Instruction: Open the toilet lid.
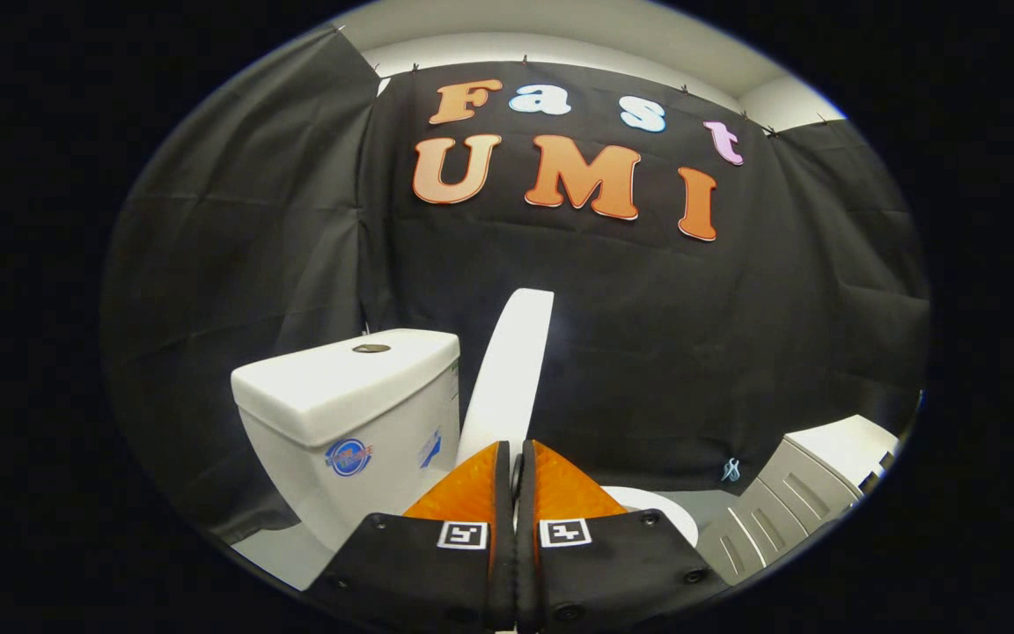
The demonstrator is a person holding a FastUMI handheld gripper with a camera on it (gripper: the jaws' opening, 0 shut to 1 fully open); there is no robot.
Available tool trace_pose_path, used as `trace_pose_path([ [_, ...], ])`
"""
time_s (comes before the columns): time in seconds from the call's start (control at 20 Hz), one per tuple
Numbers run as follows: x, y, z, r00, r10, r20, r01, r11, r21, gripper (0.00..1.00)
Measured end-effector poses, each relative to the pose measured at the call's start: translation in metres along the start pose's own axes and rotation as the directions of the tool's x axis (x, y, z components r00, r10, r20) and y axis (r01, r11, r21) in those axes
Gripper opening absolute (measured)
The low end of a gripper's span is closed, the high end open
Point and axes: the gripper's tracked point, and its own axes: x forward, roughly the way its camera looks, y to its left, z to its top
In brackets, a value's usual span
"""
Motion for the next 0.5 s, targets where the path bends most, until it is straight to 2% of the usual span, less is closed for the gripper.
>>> trace_pose_path([
  [0.5, 0.008, 0.071, 0.011, 1.000, 0.025, 0.019, -0.023, 0.996, -0.085, 0.08],
])
